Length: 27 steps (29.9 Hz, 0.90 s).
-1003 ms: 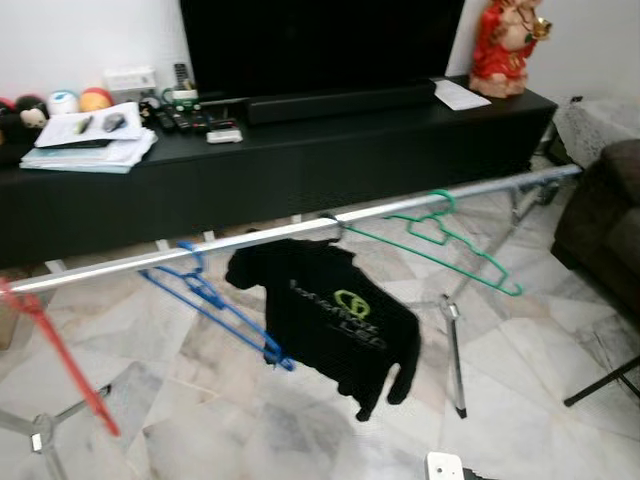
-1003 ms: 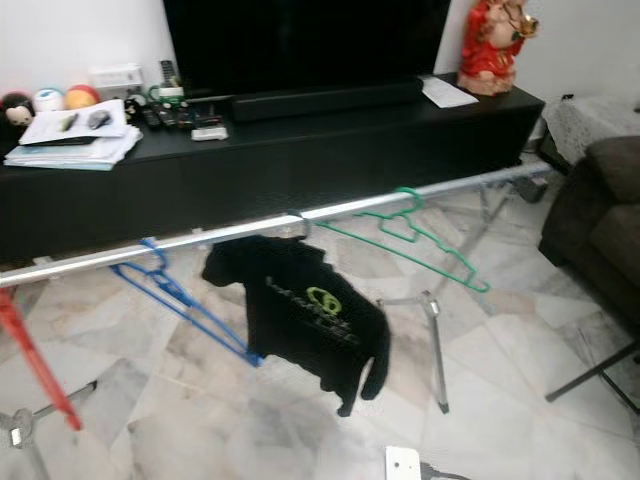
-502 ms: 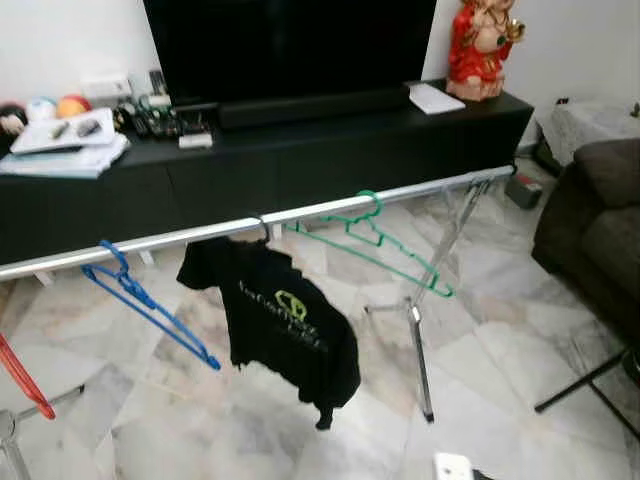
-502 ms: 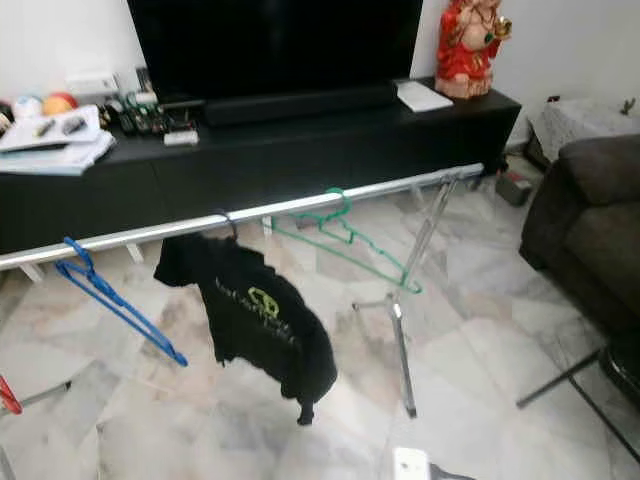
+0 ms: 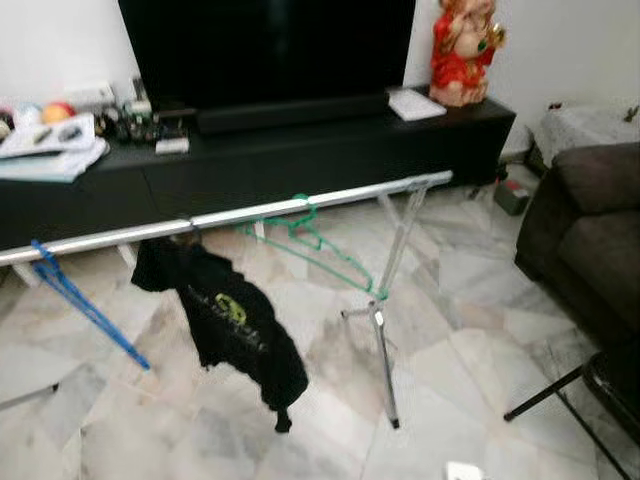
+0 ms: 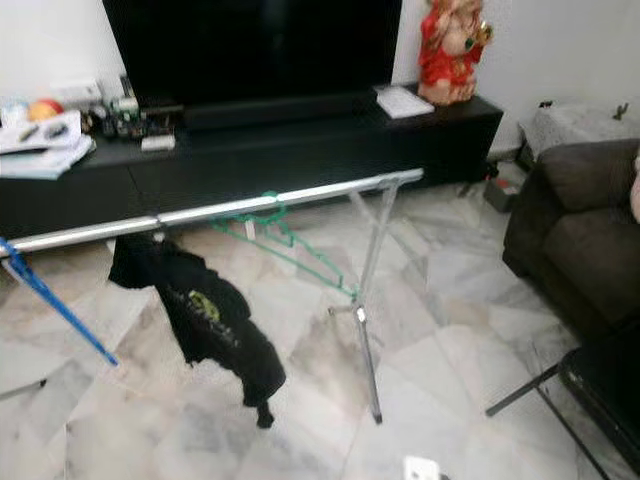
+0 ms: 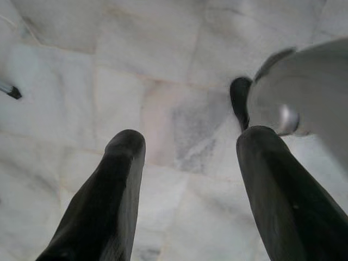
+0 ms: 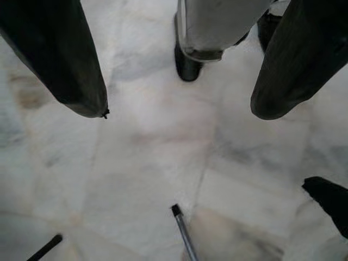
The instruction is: Hang hanger
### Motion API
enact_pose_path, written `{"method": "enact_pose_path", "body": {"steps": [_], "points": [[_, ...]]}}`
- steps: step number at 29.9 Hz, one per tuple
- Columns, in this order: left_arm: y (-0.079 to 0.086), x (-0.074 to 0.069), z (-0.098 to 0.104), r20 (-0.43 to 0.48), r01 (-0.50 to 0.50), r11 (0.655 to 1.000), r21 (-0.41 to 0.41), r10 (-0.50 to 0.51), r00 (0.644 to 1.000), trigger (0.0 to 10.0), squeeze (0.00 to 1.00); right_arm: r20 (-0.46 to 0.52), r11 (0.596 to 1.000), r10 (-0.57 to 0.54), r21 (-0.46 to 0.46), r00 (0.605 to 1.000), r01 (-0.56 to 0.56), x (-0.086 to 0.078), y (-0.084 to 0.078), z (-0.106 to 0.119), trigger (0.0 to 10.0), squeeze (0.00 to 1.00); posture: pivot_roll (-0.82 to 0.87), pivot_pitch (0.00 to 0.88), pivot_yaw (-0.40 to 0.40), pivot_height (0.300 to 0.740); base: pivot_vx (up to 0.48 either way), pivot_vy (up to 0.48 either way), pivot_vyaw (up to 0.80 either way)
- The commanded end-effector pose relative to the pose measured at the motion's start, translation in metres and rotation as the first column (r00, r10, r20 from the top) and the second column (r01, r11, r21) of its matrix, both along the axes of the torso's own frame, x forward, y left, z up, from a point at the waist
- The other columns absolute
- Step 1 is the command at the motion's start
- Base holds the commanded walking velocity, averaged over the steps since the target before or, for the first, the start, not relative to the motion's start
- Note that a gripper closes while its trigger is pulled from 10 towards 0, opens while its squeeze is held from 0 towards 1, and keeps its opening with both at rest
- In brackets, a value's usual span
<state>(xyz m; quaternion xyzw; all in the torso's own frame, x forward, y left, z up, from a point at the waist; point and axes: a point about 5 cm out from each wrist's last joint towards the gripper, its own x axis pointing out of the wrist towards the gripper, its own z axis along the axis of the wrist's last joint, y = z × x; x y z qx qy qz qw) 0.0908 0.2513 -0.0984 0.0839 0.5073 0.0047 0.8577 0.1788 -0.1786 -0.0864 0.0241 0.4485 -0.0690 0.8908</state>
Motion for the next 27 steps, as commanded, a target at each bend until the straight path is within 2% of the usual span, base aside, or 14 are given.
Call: {"method": "enact_pose_path", "body": {"steps": [1, 8, 13, 14, 15, 16, 17, 22, 26, 27], "points": [[0.000, -0.015, -0.004, -0.055, 0.020, 1.000, 0.009, -0.019, 0.998, 10.0, 0.00, -0.011, 1.000, -0.012, 0.014, 1.000, 0.012, -0.007, 0.005, -0.003, 10.0, 0.00, -0.10, 0.069, 0.049, 0.740, 0.000, -0.315, 0.00], [-0.004, -0.024, -0.006, -0.074, 0.024, 1.000, 0.006, -0.023, 0.997, 10.0, 0.00, -0.016, 0.999, -0.052, 0.005, 0.999, 0.052, -0.017, -0.001, -0.007, 10.0, 0.00, -0.10, 0.074, 0.034, 0.740, 0.000, -0.321, 0.00], [-0.004, -0.033, -0.008, -0.083, -0.017, 1.000, 0.004, 0.017, 0.996, 10.0, 0.00, -0.034, 0.999, -0.042, 0.006, 0.999, 0.042, -0.025, 0.000, -0.010, 10.0, 0.00, -0.06, 0.081, 0.012, 0.740, 0.000, -0.322, 0.00], [-0.014, 0.004, -0.004, -0.014, -0.001, 1.000, -0.013, 0.001, 1.000, 10.0, 0.00, -0.038, 0.999, -0.042, 0.006, 0.998, 0.043, -0.027, 0.000, -0.011, 10.0, 0.00, -0.06, 0.086, 0.008, 0.740, 0.000, -0.285, 0.00], [-0.031, 0.056, 0.007, 0.082, 0.025, 0.999, -0.034, -0.022, 0.996, 10.0, 0.00, -0.045, 0.999, -0.034, 0.006, 0.998, 0.034, -0.030, 0.001, -0.012, 10.0, 0.00, -0.07, 0.096, 0.002, 0.740, 0.000, 0.000, 0.00], [-0.031, 0.056, 0.007, 0.082, 0.025, 0.999, -0.034, -0.022, 0.996, 10.0, 0.00, -0.045, 0.999, -0.034, 0.006, 0.998, 0.034, -0.030, 0.001, -0.012, 10.0, 0.00, -0.07, 0.096, 0.002, 0.740, 0.000, 0.000, 0.00], [-0.038, 0.071, 0.011, 0.106, 0.031, 0.999, -0.040, -0.026, 0.994, 10.0, 0.00, -0.050, 1.000, -0.022, 0.005, 0.998, 0.022, -0.034, 0.001, -0.013, 10.0, 0.00, -0.07, 0.110, -0.006, 0.740, 0.000, 0.000, 0.00], [-0.039, 0.069, 0.010, 0.096, 0.031, 0.999, -0.040, -0.027, 0.995, 10.0, 0.00, -0.051, 1.000, -0.024, 0.003, 0.998, 0.024, -0.038, 0.001, -0.014, 10.0, 0.00, -0.05, 0.131, -0.008, 0.740, 0.000, 0.000, 0.00], [-0.041, 0.080, 0.014, 0.114, 0.033, 0.999, -0.041, -0.028, 0.993, 10.0, 0.00, 0.001, 0.999, -0.038, 0.008, 0.999, 0.038, -0.025, 0.001, -0.009, 10.0, 0.00, -0.04, 0.132, 0.009, 0.740, 0.000, 0.000, 0.00], [-0.041, 0.079, 0.013, 0.101, 0.031, 0.999, -0.039, -0.027, 0.995, 10.0, 0.00, 0.004, 0.999, -0.044, 0.000, 0.999, 0.044, -0.020, -0.006, -0.006, 10.0, 0.00, -0.05, 0.102, 0.013, 0.740, 0.000, 0.000, 0.00]]}}
